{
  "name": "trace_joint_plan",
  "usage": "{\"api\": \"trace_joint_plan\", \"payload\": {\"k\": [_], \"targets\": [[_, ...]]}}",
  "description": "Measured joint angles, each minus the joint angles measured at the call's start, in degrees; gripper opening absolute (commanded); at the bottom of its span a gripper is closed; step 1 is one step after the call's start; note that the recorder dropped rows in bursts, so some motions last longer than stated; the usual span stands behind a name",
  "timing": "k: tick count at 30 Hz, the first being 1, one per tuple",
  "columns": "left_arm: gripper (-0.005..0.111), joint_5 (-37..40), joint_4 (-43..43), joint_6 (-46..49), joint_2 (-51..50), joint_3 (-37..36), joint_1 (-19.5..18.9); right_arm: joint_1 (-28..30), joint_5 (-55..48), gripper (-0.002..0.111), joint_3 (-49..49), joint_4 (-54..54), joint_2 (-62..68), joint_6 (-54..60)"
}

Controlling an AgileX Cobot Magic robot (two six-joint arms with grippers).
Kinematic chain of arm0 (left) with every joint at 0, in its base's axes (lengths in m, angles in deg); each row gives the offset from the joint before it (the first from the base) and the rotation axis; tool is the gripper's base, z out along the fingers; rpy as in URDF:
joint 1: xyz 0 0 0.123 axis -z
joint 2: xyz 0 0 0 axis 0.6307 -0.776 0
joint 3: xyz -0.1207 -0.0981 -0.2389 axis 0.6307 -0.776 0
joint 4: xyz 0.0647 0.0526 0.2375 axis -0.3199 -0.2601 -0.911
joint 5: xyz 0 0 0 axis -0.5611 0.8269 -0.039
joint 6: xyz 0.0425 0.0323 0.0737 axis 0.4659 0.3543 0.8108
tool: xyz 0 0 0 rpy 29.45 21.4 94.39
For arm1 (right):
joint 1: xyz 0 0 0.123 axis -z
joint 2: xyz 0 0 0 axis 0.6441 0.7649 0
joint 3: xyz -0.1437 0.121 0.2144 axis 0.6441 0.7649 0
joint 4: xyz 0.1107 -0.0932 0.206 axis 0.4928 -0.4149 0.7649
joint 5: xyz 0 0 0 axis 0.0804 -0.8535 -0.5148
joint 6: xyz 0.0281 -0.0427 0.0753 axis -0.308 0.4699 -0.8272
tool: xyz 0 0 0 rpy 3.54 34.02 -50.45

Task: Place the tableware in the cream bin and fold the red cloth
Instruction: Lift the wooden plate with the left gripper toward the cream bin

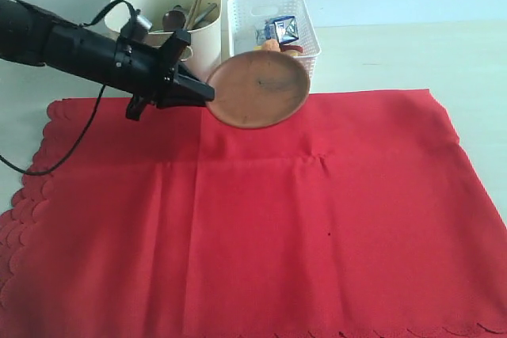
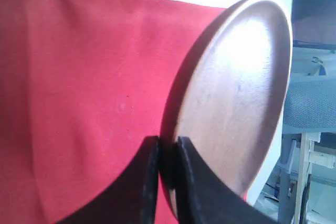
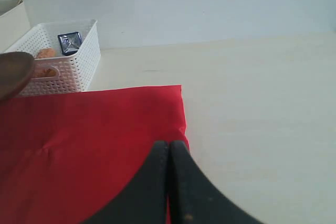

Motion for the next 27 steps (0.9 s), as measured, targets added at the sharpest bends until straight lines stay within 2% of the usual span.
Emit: {"api": "trace_joint_plan", "payload": {"k": [17, 27], "targets": [[0.000, 7.3, -6.9, 0.1, 13.9, 0.0, -6.6, 0.0, 0.0, 0.000, 0.0, 0.0, 0.0, 0.0], [0.000, 5.4, -6.9, 0.1, 18.1, 0.0, -12.4, 0.0, 0.0, 0.000, 0.0, 0.0, 0.0, 0.0]]}}
